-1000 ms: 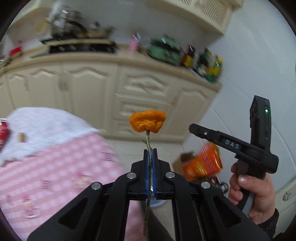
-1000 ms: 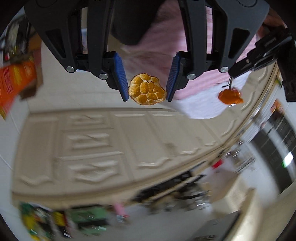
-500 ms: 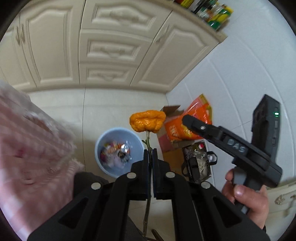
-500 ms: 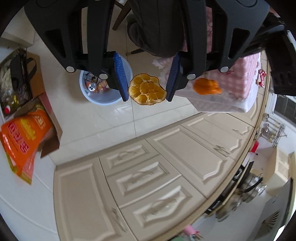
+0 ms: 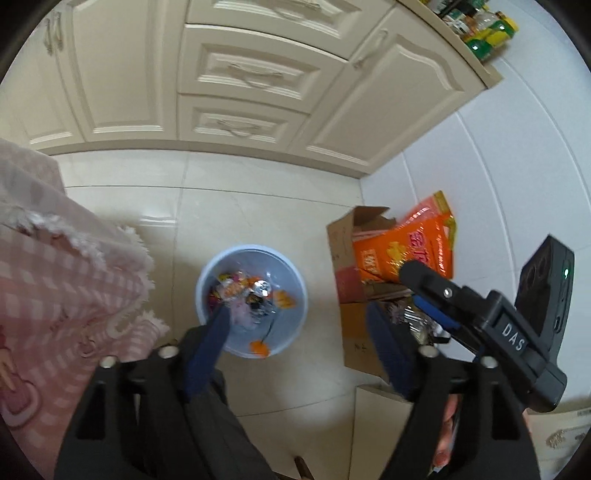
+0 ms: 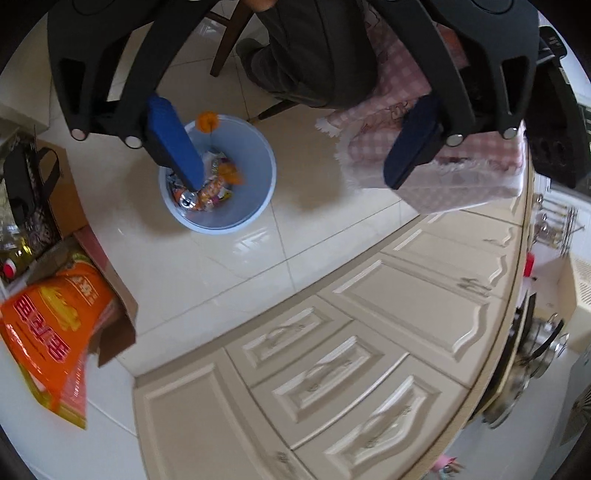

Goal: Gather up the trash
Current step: 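Carry flower and orange slice to the blue bin and open both tools, then move both tools back over the table, then grasp the crushed red Coca-Cola can with left tool while right tool grasps walnut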

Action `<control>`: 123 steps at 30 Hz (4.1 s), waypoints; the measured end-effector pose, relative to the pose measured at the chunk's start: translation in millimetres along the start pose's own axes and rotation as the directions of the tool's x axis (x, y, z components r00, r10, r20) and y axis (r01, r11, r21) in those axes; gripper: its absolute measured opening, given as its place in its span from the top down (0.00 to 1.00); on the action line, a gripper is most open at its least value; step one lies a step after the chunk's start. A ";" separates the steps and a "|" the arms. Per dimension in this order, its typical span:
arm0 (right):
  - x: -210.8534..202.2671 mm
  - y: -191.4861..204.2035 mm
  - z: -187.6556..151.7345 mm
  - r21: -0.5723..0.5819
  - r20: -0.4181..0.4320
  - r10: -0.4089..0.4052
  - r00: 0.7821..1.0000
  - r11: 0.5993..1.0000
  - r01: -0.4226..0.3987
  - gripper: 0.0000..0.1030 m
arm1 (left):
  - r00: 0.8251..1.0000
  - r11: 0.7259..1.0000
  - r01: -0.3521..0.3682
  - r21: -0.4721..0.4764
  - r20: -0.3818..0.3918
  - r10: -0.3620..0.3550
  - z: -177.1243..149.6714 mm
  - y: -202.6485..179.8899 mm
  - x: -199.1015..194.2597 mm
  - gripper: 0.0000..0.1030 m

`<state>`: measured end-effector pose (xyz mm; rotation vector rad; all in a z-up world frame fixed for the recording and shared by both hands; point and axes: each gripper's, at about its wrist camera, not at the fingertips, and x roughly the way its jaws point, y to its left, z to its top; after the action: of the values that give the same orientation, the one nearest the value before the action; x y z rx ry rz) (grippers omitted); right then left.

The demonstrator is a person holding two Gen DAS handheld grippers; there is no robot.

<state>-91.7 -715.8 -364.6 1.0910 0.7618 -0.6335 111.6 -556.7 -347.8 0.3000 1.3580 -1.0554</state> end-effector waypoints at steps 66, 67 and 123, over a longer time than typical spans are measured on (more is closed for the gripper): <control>-96.5 488.6 -223.9 -0.860 -0.026 0.388 0.921 0.461 -0.219 0.06 | 0.450 0.766 -0.356 -0.535 0.620 0.643 -192.5 247.0 -461.9 0.07; -88.8 494.8 -224.3 -0.865 -0.026 0.379 0.925 0.456 -0.211 0.06 | 0.457 0.762 -0.354 -0.542 0.610 0.647 -190.5 256.7 -459.4 0.07; -52.5 426.5 -224.2 -0.830 -0.142 0.316 0.938 0.478 -0.287 0.76 | 0.653 0.857 -0.251 -0.451 0.574 0.494 -196.1 255.6 -381.5 0.57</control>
<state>156.2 -357.1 -153.0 0.2634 0.6930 0.0835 230.9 -110.9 -157.0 -0.0690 0.7248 -0.4690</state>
